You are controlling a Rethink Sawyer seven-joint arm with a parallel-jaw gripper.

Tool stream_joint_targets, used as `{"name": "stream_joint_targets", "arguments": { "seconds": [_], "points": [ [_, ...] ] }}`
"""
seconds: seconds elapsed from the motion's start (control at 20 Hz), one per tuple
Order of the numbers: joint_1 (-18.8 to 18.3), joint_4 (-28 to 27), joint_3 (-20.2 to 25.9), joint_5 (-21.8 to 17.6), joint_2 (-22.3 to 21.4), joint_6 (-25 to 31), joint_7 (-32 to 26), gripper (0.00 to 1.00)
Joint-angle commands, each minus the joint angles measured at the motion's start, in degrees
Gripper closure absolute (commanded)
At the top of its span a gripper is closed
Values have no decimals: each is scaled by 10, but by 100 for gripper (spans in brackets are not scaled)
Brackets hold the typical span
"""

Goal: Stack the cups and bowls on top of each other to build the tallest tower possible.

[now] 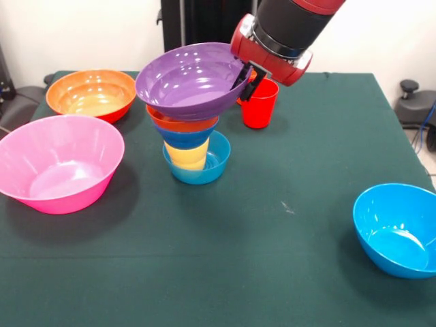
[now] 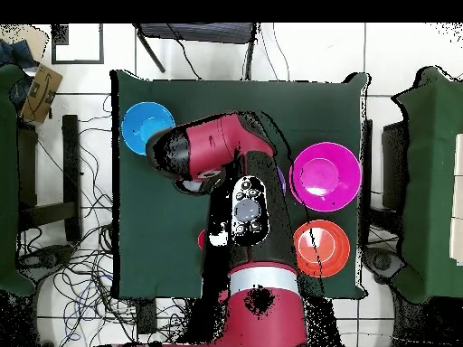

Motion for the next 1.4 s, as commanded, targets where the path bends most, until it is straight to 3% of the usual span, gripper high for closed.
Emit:
{"name": "stream_joint_targets", "arguments": {
  "seconds": [0.05, 1.0, 1.4],
  "points": [
    [0, 24, 31, 0, 16, -11, -44, 100],
    [-26, 103, 26, 16, -56, -28, -65, 100],
    [-23, 102, 25, -4, -43, -51, -47, 100]
  ]
}}
